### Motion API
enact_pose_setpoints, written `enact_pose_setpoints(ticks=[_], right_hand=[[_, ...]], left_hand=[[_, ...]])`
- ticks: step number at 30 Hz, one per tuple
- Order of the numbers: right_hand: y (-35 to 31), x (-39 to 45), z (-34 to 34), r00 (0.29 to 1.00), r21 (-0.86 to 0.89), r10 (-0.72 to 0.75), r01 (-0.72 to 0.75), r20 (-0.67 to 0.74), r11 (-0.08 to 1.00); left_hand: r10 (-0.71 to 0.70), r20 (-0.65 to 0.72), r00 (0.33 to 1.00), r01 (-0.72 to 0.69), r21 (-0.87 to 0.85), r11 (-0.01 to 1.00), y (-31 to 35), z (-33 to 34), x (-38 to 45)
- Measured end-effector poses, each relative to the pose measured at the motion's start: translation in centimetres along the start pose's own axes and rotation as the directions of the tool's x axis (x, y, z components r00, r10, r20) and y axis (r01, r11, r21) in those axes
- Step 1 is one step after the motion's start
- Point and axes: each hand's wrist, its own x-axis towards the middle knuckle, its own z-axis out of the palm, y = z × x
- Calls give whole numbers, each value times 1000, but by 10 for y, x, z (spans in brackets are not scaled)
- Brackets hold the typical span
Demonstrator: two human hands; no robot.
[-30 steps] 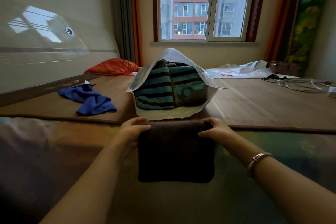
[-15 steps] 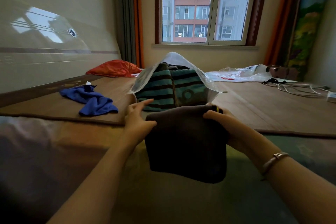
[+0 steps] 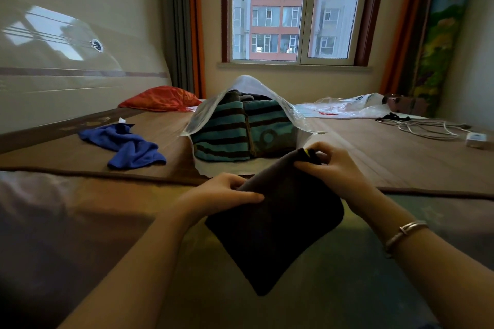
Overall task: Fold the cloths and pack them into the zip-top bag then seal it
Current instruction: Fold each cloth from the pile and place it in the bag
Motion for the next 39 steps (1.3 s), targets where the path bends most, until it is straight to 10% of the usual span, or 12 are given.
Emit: enact_pose_setpoints(ticks=[5,10,17,21,24,27,30,39], right_hand=[[-5,-1,14,946,-222,-319,300,-56,928],[-14,-18,42,899,-120,-318,367,301,923],[6,5,64,817,-457,-456,576,354,678],[19,48,74,784,-599,-595,566,178,567],[22,94,75,739,-743,-647,538,188,399],[19,147,75,764,-840,-619,449,183,306],[18,195,81,795,-874,-587,387,154,295],[14,318,95,865,-967,-500,87,-46,239]], left_hand=[[-5,-165,986,-21,-159,987,0,11,4],[-121,-367,922,-78,-482,873,11,8,9],[-131,-153,979,-82,-897,435,31,-12,15],[-220,-385,896,-107,-669,736,34,-33,43],[93,-730,677,-52,78,996,19,-59,62],[257,-823,507,177,391,903,15,-88,82],[326,-801,503,266,502,823,20,-112,115],[559,-782,276,26,588,809,38,-150,189]])
